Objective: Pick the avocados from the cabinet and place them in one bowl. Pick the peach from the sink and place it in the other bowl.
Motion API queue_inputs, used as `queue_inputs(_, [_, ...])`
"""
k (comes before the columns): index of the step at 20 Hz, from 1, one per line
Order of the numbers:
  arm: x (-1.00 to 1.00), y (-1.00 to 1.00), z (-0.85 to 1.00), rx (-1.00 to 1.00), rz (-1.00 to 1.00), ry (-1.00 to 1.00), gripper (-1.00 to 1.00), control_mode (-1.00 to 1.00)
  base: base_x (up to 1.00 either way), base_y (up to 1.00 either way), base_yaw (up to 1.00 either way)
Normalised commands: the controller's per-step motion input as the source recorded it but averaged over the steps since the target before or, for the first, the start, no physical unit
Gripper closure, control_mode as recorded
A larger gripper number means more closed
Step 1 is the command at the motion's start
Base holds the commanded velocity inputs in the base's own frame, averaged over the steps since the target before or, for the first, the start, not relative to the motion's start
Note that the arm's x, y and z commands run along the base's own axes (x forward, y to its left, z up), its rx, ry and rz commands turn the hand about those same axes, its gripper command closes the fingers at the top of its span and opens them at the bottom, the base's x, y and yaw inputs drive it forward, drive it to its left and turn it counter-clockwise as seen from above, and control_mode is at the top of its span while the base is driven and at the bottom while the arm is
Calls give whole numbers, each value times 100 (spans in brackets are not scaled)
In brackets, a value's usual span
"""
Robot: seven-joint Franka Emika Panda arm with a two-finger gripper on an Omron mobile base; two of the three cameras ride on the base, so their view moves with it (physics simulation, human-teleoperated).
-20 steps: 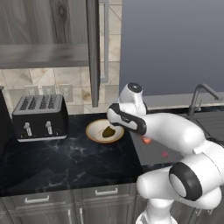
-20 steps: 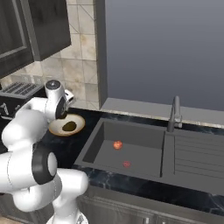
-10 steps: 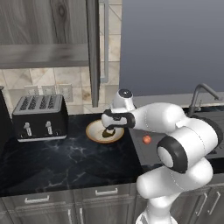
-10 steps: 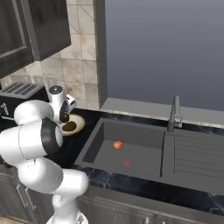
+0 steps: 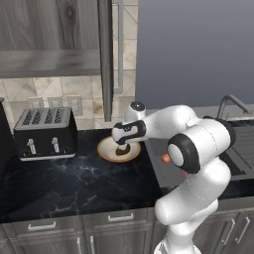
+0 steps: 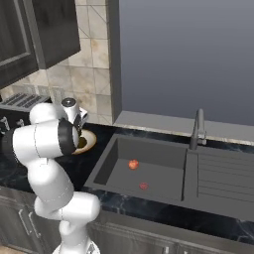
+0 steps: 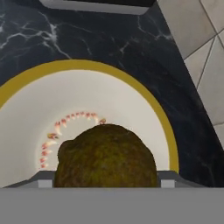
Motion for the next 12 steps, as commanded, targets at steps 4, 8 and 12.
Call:
queue_inputs(4, [7, 0, -27, 0, 4, 7, 100, -100, 0, 0, 0])
queue_inputs(8, [0, 4, -19, 0, 3, 8, -100, -100, 0, 0, 0])
queue_inputs(12, [-8, 0, -8, 0, 3, 10, -100, -100, 0, 0, 0])
